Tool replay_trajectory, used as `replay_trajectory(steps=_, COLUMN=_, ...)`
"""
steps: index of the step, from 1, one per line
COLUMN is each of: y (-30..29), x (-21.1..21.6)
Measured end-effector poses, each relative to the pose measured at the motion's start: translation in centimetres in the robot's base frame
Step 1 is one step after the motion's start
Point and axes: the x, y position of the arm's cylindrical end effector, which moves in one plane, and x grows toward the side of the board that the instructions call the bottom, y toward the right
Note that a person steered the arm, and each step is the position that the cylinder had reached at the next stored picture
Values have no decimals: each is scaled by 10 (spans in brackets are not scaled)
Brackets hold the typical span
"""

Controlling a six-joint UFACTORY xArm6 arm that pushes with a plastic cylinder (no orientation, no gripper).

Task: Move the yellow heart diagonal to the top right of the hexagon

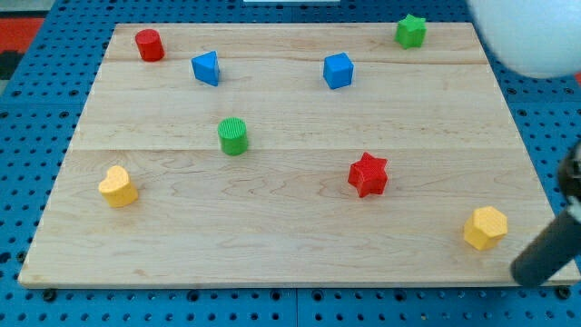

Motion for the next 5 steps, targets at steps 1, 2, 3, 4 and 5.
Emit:
replay_trajectory(steps=1, y=-14, x=-19)
replay_trajectory(steps=2, y=-46, x=-53)
replay_trajectory(steps=3, y=-63, x=-84)
replay_trajectory(steps=4, y=-95, x=-113)
replay_trajectory(steps=5, y=-57, x=-116)
